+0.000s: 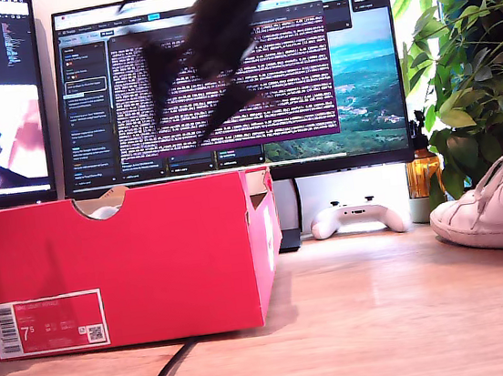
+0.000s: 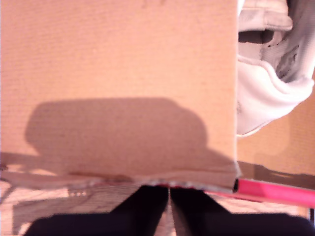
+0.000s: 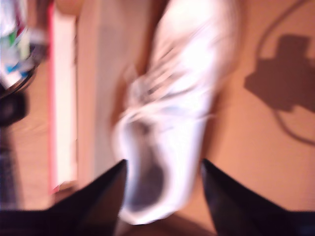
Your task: Pack the white shoes by picking the first shoe and placing it inside the red shoebox, left side, then picking and rotating the second shoe and placing it in the shoebox
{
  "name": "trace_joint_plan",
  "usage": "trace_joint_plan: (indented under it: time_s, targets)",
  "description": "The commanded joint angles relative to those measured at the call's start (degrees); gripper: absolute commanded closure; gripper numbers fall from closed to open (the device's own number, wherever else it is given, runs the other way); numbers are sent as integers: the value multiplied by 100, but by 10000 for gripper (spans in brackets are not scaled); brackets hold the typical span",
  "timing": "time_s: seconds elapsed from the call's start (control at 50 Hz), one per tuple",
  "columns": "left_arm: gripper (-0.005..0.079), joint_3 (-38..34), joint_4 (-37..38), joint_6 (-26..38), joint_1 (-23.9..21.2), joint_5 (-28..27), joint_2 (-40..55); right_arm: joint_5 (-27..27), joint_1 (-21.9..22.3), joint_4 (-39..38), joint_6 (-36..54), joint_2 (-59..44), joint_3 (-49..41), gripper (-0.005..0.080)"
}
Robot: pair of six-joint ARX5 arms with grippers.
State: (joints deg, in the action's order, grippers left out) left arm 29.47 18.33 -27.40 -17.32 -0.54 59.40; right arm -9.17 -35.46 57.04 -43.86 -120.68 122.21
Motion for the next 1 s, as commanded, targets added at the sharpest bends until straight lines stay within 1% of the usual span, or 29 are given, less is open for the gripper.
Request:
trace_joint_plan:
  time_s: [0.0, 0.08, 0.18, 0.26, 0.28, 0.42, 0.54, 0.64, 0.78, 0.92, 0.98]
  targets:
    - [761, 22, -35, 42, -9, -4, 28, 393, 13, 238, -197, 177, 76, 240]
    - [761, 22, -33, 42, -9, -4, 28, 1019, 131, 638, -564, 247, 90, 240]
    - [761, 22, -35, 42, -9, -4, 28, 1685, 313, 1419, -1261, 299, 90, 240]
    - [761, 22, -35, 42, -9, -4, 28, 2100, 444, 2098, -1611, 299, 90, 240]
    - [761, 22, -35, 42, -9, -4, 28, 2164, 472, 2120, -1657, 299, 79, 240]
    - [761, 22, -35, 42, -9, -4, 28, 2214, 608, 2120, -1709, 330, 66, 240]
    - [761, 22, -35, 42, -9, -4, 28, 2498, 658, 2144, -1727, 378, 61, 240]
    - [761, 22, -35, 42, -9, -4, 28, 2588, 780, 2149, -1757, 531, -57, 240]
    - [761, 22, -35, 42, -11, -4, 28, 2785, 940, 2149, -1982, 892, -466, 230]
    - [761, 22, -33, 42, -9, -4, 28, 2841, 1158, 2149, -2194, 1316, -1045, 219]
    - [761, 22, -35, 42, -9, -4, 28, 2916, 1239, 2149, -2450, 1508, -1309, 213]
